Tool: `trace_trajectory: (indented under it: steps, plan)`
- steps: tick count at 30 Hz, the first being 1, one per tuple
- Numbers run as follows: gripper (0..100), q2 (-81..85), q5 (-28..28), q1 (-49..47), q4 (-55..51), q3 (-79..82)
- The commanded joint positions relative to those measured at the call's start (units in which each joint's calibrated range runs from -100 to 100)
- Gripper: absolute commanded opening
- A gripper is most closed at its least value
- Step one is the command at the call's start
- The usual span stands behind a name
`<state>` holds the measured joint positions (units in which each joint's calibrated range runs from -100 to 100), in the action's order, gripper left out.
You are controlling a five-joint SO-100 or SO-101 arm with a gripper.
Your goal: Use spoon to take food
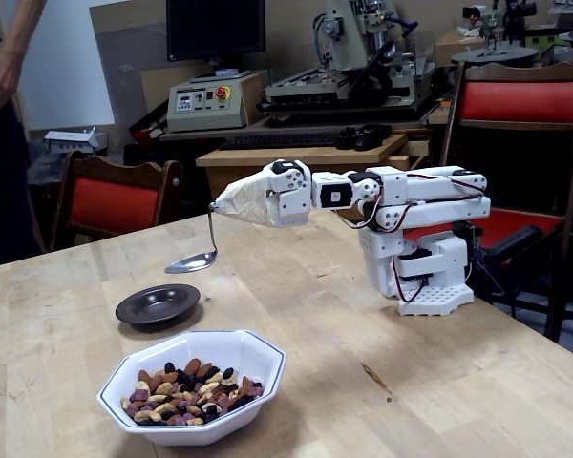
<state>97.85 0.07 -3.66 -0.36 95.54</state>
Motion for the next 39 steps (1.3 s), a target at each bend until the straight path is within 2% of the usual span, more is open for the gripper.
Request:
trace_trajectory:
  steps: [1,13,24,29,39]
  plan:
    - [5,-4.0,-0.1,-0.1,1.4,-4.8]
    - [5,-29.3,-0.2,0.4,1.5,-24.7]
    - [5,-46.4,-0.2,0.3,2.1,-29.1]
    - [5,-51.2,-0.2,0.3,2.2,-30.9]
    - [5,-50.7,0.1,0.4,2.2,-34.4]
